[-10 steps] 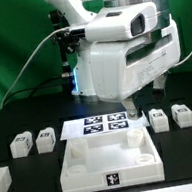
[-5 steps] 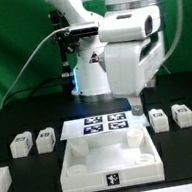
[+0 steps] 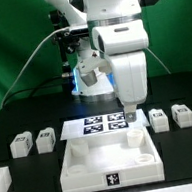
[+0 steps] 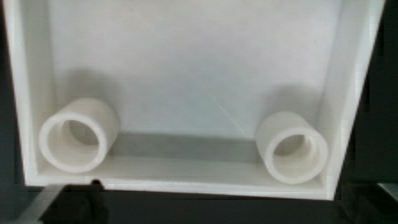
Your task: Assemble one leg
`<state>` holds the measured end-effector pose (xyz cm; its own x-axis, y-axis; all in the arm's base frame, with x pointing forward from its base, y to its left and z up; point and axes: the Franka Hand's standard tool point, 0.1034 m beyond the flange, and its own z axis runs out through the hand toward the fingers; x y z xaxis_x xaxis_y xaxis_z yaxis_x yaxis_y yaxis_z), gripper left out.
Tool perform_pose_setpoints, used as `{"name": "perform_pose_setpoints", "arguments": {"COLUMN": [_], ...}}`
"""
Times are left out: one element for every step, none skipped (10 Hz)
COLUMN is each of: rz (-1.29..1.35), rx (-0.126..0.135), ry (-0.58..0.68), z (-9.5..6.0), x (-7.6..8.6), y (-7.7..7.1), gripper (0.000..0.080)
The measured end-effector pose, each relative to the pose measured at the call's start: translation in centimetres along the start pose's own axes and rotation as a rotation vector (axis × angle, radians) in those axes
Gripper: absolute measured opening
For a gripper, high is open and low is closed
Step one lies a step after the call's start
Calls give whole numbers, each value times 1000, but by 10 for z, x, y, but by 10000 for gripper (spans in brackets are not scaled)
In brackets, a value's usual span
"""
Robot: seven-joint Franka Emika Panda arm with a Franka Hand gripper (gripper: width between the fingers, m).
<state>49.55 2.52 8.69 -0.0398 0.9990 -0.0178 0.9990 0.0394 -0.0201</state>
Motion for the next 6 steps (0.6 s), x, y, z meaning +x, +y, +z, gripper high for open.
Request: {"name": "perform_pose_setpoints", "arguments": {"rz": [2,2,-13,-24,-7,11], "rx": [1,5,-10,-6,13,32], "ry": [0,0,0,8,15,20], "z": [1,4,18,39,59,72], "x": [0,-1,-3,-10,-21,-28], "y": [-1,-5,-24,-56,-76,-78], "gripper": [650,650,650,650,650,650]}}
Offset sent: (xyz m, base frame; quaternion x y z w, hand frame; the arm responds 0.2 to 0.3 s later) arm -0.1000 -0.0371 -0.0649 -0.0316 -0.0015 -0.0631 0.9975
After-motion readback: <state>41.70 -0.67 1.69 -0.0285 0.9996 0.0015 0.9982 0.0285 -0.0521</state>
